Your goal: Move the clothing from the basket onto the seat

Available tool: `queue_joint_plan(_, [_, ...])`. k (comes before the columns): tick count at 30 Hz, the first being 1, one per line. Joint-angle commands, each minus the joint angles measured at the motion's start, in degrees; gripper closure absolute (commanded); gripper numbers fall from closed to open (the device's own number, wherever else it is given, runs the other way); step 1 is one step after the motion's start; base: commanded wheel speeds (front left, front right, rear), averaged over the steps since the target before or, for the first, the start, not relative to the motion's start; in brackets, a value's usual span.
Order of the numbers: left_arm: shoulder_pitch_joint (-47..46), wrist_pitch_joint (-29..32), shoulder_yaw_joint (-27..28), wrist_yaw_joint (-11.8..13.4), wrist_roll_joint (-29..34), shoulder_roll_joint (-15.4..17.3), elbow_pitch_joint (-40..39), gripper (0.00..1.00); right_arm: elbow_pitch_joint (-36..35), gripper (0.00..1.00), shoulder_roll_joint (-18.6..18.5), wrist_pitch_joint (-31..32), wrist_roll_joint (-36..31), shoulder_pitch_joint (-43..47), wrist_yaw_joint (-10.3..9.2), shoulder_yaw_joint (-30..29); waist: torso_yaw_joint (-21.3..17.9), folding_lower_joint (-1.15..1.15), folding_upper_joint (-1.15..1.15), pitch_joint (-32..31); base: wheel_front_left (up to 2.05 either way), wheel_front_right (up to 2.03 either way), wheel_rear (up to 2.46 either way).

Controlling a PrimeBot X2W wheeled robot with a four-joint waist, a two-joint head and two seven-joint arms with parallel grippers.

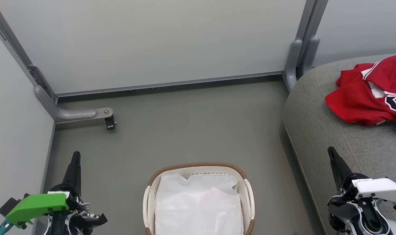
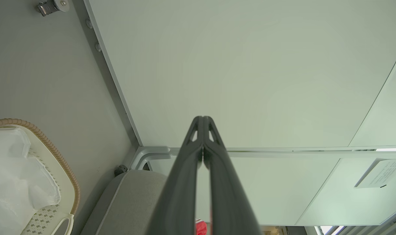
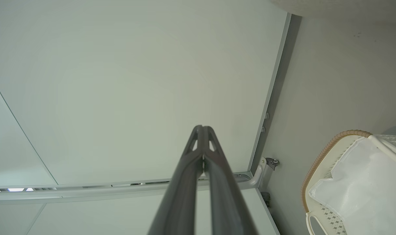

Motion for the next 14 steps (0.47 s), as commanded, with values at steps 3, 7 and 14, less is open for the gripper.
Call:
queue_joint_plan(3, [-0.55,0.18,0.11,-0.24,-0.18,0.04,-0.1,1.0,-0.24,1.0,-0.34,0.18,0.22,-0.38,-0.02,-0.09,0.0,0.0,0.0,0.0,0.0,0.0,0.0])
queue_joint_plan(7, [-0.55,0.18,0.1,-0.24,-0.18,0.04,-0.1,1.0,-0.24,1.0,-0.34,0.18,0.22,-0.38,-0.02,-0.09,0.0,0.0,0.0,0.0,0.0,0.0,0.0])
queue_joint_plan(14, [-0.55,0.17,0.1,-0.24,-0.18,0.04,-0.1,1.0,-0.23,1.0,-0.34,0.18,0.22,-0.38,-0.02,-0.09,0.0,0.0,0.0,0.0,0.0,0.0,0.0])
